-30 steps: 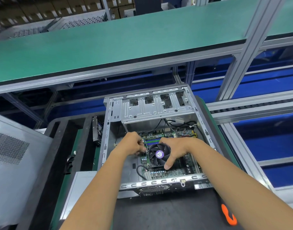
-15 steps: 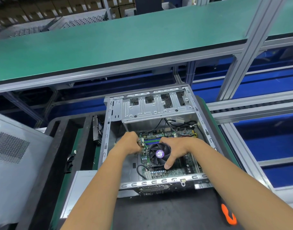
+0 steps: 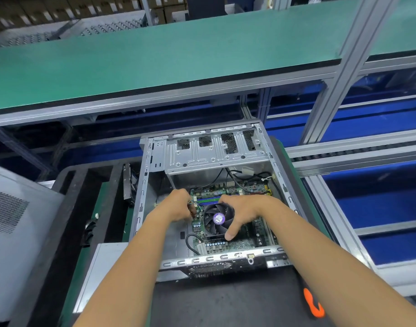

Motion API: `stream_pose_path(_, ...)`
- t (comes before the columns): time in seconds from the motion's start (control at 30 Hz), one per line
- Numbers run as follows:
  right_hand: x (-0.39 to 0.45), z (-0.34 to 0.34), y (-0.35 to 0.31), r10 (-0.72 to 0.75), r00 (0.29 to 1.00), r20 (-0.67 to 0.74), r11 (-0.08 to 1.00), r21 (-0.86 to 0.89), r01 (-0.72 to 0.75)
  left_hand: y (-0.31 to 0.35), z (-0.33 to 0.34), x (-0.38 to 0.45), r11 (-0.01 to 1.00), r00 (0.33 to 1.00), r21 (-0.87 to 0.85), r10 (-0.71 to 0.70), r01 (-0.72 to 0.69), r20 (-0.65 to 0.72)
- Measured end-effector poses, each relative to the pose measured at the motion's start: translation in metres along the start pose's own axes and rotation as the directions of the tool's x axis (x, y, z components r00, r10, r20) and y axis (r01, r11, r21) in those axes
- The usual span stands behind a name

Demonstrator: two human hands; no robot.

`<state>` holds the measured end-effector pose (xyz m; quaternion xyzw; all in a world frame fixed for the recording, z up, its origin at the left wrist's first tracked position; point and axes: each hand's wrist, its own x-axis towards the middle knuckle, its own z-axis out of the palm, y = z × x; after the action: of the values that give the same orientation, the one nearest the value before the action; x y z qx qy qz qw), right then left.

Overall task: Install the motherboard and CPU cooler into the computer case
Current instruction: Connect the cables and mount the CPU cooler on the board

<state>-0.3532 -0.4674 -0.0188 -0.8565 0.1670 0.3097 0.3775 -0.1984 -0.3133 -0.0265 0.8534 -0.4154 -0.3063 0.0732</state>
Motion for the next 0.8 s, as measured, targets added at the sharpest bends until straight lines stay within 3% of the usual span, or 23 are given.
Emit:
stream_pose_path(0.4,0.000,0.001,0.000,-0.013,1.000,0.011,1.000,0.004,0.013,0.005,0.002,0.000,0.999,0.996,0.039,0.037,-0.033,-0.086)
stream_pose_path(0.8,0.002,0.001,0.003,-0.011,1.000,0.014,1.000,0.001,0.011,0.006,0.011,0.000,0.996,0.997,0.078,0.039,-0.034,-0.070)
